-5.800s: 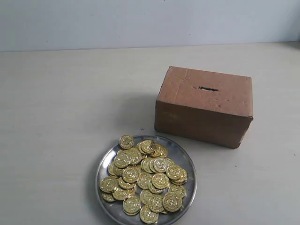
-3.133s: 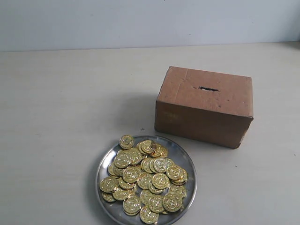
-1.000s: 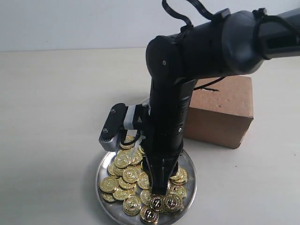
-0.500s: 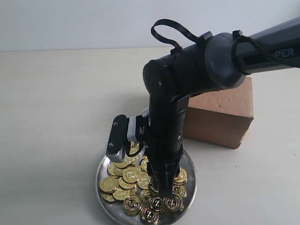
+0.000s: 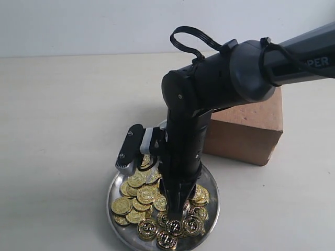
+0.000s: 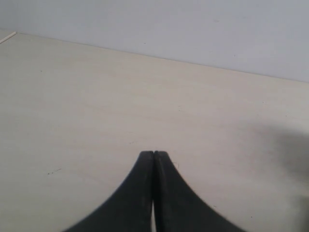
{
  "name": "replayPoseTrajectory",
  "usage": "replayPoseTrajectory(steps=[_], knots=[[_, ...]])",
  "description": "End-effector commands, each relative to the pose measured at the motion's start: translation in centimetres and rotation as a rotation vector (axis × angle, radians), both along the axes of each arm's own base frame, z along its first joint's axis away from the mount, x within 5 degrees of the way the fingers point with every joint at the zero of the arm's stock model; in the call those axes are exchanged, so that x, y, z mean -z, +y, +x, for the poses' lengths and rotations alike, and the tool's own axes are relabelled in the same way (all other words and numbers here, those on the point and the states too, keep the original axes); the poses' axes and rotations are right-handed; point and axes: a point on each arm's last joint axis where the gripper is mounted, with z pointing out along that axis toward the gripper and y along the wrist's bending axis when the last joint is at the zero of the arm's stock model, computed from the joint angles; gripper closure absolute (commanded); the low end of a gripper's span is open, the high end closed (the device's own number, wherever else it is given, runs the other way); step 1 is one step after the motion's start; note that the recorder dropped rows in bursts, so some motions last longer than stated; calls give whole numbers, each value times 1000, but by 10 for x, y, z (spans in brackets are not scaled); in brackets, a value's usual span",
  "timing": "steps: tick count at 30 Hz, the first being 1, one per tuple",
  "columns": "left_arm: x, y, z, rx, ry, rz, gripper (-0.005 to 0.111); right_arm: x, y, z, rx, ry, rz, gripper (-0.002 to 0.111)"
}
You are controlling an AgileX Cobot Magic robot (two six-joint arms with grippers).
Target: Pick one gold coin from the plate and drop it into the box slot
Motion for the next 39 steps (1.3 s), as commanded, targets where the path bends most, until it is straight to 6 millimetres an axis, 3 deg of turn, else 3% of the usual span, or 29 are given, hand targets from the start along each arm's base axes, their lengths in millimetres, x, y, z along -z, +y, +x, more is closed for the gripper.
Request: replayPoseTrajectory(steps=[1,23,29,39], knots=[[1,0,0,6,-4,-6,107,-1,1,1,12,-16,13,67],[1,0,0,6,0,-5,107,2,-13,-15,13,-73,34,67],[1,0,0,6,3,-5,107,4,-14,-15,2,-98,46,57],[1,0,0,6,3,-5,107,4,-14,-18,7,-64,43,57]])
